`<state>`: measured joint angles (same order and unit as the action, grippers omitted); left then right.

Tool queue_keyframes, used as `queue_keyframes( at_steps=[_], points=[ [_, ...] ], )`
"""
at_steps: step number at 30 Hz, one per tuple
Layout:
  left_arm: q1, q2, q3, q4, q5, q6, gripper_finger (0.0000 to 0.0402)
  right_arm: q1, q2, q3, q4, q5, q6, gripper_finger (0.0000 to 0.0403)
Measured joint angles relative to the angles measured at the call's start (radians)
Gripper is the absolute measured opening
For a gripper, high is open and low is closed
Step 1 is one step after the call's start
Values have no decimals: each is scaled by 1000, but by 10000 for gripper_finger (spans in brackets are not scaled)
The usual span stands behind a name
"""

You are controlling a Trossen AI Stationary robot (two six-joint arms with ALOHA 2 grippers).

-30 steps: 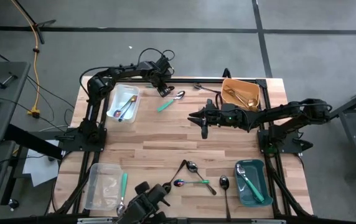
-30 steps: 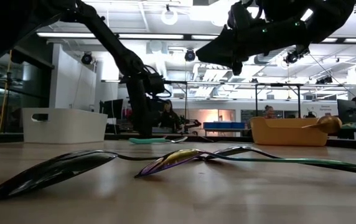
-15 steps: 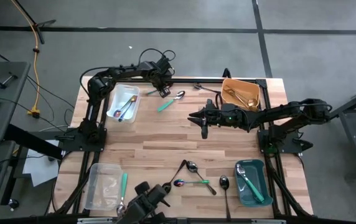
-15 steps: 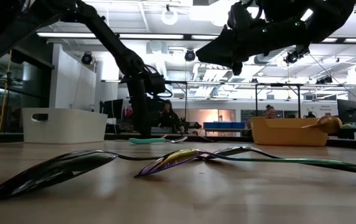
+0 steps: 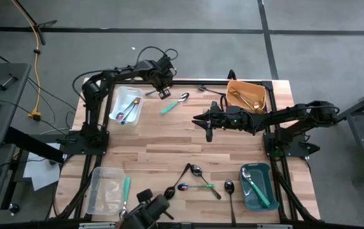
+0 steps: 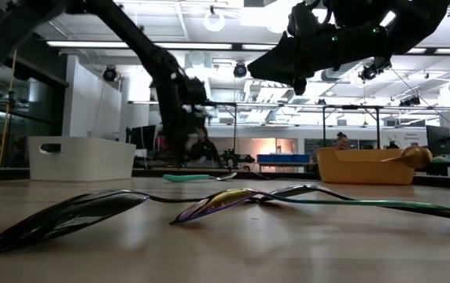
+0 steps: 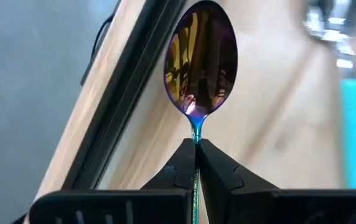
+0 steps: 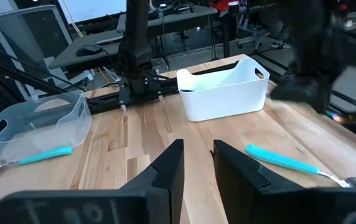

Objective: Sort silverware by color (type)
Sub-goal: Put the violet spoon into the white bin

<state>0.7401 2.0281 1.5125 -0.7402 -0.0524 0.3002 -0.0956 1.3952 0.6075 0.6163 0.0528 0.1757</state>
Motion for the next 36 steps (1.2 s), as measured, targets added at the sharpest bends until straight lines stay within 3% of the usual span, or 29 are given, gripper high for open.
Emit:
queue_keyframes(
  at_steps=[8, 13, 20, 25, 31, 36],
  points=[
    [-53, -218, -1, -55, 46, 7, 1, 0, 0, 0, 0, 0, 0, 81],
    [-102, -407, -97, 134, 164, -13, 1, 0, 0, 0, 0, 0, 0, 81],
    [-203, -733, -455, 498, 249, -102, 1, 0, 0, 0, 0, 0, 0, 81],
    [-319, -964, -772, 792, 246, -204, 0, 0, 0, -1, 0, 0, 0, 81],
    [-454, -1153, -1093, 1213, 127, -325, 0, 0, 0, -1, 0, 0, 0, 81],
    [-515, -1197, -1226, 1410, 51, -351, 0, 0, 0, -1, 1, 0, -1, 81]
  ],
)
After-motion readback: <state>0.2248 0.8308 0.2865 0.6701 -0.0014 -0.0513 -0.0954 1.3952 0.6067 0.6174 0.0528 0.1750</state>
